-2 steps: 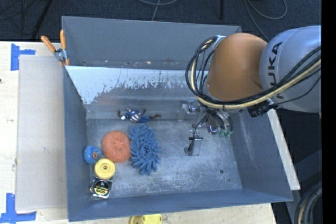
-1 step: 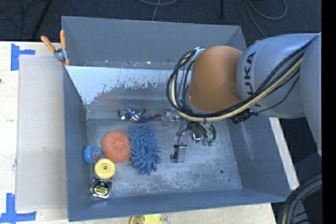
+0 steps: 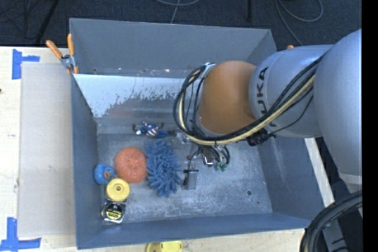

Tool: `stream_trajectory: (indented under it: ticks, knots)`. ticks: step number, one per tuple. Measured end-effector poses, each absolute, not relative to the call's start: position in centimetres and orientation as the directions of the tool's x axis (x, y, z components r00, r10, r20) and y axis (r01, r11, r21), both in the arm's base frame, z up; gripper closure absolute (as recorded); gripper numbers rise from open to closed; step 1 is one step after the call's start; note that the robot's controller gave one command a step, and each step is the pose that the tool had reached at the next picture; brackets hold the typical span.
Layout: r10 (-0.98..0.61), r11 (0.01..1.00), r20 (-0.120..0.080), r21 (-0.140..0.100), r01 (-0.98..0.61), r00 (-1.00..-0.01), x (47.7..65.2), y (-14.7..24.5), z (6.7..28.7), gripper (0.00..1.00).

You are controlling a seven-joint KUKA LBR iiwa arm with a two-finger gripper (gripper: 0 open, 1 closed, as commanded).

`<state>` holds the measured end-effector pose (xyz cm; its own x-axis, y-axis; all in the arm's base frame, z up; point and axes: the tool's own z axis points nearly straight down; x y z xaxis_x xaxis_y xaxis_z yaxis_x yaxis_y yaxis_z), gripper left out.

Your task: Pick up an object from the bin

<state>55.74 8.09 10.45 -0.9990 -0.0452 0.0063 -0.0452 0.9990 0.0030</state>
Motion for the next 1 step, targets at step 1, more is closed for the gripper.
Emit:
stream_trajectory:
  ticks: [1]
  knots:
    - [-0.017,1.0,-0.001,0.0,-0.017,-1.0,59.67,9.72,8.13,0.0]
